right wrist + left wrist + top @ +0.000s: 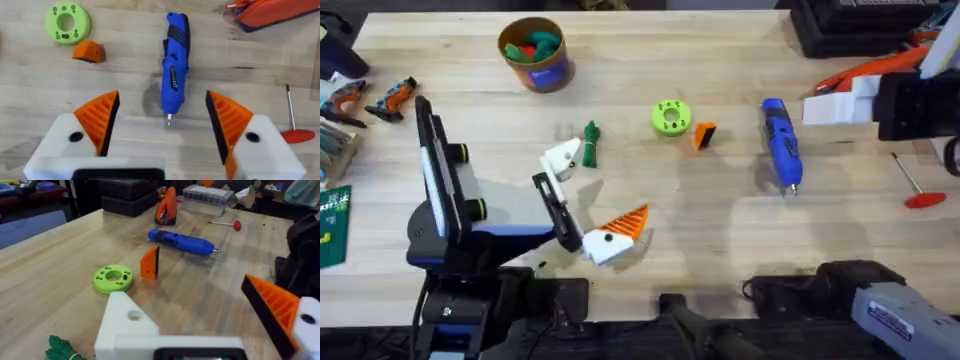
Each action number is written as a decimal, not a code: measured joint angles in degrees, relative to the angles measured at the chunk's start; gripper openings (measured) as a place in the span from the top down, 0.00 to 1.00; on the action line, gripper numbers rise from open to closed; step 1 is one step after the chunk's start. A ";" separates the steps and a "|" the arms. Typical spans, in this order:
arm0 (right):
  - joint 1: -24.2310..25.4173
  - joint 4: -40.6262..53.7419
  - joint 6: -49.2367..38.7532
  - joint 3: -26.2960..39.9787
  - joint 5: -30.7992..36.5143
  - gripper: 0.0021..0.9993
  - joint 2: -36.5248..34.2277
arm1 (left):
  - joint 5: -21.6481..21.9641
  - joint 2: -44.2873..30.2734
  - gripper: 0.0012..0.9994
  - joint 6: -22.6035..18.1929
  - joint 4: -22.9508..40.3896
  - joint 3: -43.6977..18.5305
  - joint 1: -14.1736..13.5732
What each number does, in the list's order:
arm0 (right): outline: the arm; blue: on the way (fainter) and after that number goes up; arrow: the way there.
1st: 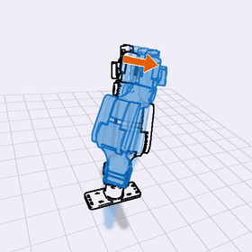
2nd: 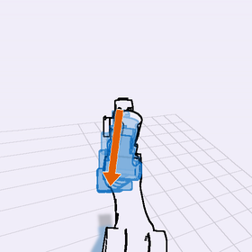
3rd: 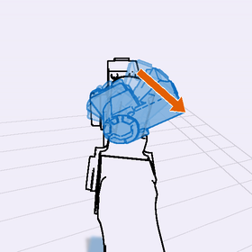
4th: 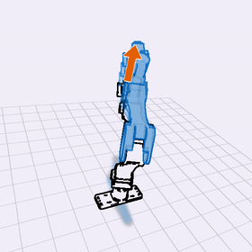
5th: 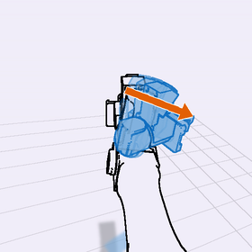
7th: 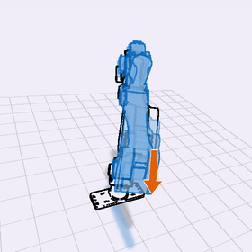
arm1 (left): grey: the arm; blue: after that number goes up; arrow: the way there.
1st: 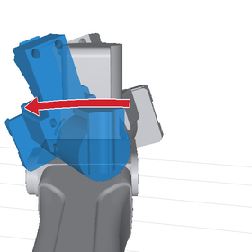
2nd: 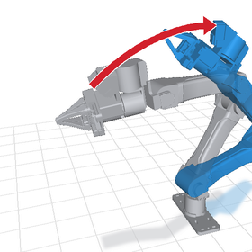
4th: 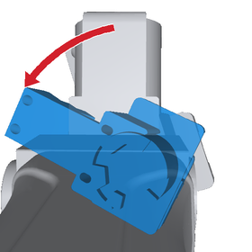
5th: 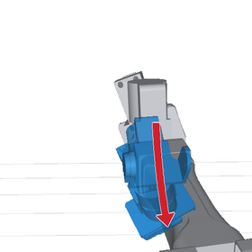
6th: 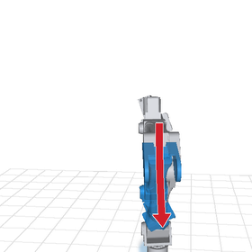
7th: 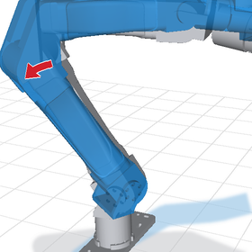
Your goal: Pick up the gripper from the table and insert it into the empty holder that is missing its gripper. Then pick up a screw, insert it into the mounting hole, and use the screwdriver to tighten it. Finally, clean up the table by picking up the vegetable and placing it into the bucket.
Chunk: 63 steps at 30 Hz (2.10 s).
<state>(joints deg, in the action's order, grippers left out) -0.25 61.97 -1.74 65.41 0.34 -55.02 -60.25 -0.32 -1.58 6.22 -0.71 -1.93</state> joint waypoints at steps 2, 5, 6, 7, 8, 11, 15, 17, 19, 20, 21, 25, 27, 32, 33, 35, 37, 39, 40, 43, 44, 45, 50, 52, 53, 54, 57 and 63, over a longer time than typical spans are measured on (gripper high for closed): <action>0.00 0.00 -0.01 0.00 0.00 0.01 0.00 | 0.00 0.01 0.01 0.00 0.00 0.00 0.00; 0.00 0.00 -0.02 0.00 0.00 0.01 0.00 | 0.00 0.02 0.01 0.00 0.00 0.00 0.00; 0.00 0.00 0.00 0.00 0.00 0.01 0.00 | 0.00 0.02 0.01 0.00 0.00 0.00 0.00; 0.00 0.00 -0.02 0.00 0.00 0.01 0.00 | 0.00 0.00 0.01 0.00 0.00 0.00 0.00; 0.00 0.00 -0.01 0.00 0.00 0.01 0.00 | 0.00 0.01 0.01 0.00 0.00 0.00 0.00; 0.00 0.00 -0.01 0.00 0.00 0.01 0.00 | 0.00 0.01 0.01 0.00 0.00 0.00 0.00; 0.00 0.00 -0.02 0.00 0.00 0.01 0.00 | 0.00 0.01 0.01 0.00 0.00 0.00 0.00; 0.00 0.00 -0.02 0.00 0.00 0.01 -0.01 | 0.00 0.01 0.01 0.00 0.00 0.00 0.00; 0.00 0.00 -0.02 0.00 0.00 0.01 0.00 | 0.00 0.02 0.01 0.00 0.00 0.00 0.00; 0.00 0.00 -0.02 0.00 0.00 0.01 0.00 | 0.00 0.02 0.01 0.00 0.00 0.00 0.00; 0.00 -0.01 -0.02 0.00 0.00 0.01 0.00 | 0.00 0.02 0.01 0.00 0.00 0.00 0.00; 0.00 -0.01 -0.02 0.00 0.00 0.01 0.00 | 0.00 0.00 0.01 0.00 0.00 0.00 0.00; 0.00 -0.01 -0.01 0.00 0.00 0.01 0.00 | 0.00 0.01 0.01 0.00 0.00 0.00 0.00; 0.00 -0.02 -0.02 0.00 0.00 0.01 0.00 | 0.00 0.00 0.01 0.00 0.00 0.00 0.00; 0.00 0.00 -0.04 0.00 0.00 0.01 0.00 | 0.00 0.00 0.01 0.00 0.00 0.00 0.00; 0.00 0.00 -0.04 0.00 0.00 0.01 0.00 | 0.00 0.00 0.01 0.00 0.00 0.00 0.00; 0.00 0.00 -0.23 0.00 0.00 0.01 0.00 | 0.00 0.02 0.01 0.00 0.00 0.00 0.00; 0.00 0.00 -0.35 0.00 0.00 0.01 0.00 | 0.00 0.02 0.01 0.00 0.00 0.00 0.00; 0.00 0.00 -0.44 0.00 0.00 0.01 -0.01 | 0.00 0.02 0.01 0.00 0.00 0.00 0.00; 0.00 -0.08 -0.46 0.00 0.00 0.01 0.00 | 0.00 0.01 0.01 0.00 0.00 0.00 0.00; 0.00 -0.38 -0.48 0.00 0.00 0.01 0.00 | 0.00 0.01 0.01 0.00 0.00 0.00 0.00; 0.00 -0.67 -0.48 0.00 0.00 0.01 0.00 | 0.00 0.00 0.01 0.00 0.00 0.00 0.00; 0.00 0.25 -0.60 0.00 0.00 0.01 0.00 | 0.00 0.01 0.01 0.00 0.00 0.00 0.00; 0.00 -1.58 -1.31 0.00 0.02 0.01 0.00 | 0.00 0.02 0.01 0.00 0.00 0.00 0.00; 0.00 -2.32 -1.53 0.00 0.02 0.01 0.00 | 0.00 0.02 0.01 0.00 0.00 0.00 0.00; 0.00 -2.79 -1.68 0.00 0.00 0.01 0.00 | 0.00 0.01 0.01 0.00 0.00 0.00 0.00; 0.00 -3.21 -1.73 0.00 -0.02 0.01 0.00 | 0.00 0.01 0.01 0.00 0.00 0.00 0.00; -0.34 -2.94 -1.15 0.31 -0.02 0.01 -0.02 | 0.00 0.00 0.01 0.00 0.00 0.00 0.00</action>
<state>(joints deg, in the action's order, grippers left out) -0.59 59.03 -2.89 65.71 0.32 -55.05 -60.25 -0.31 -1.58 6.22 -0.71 -1.93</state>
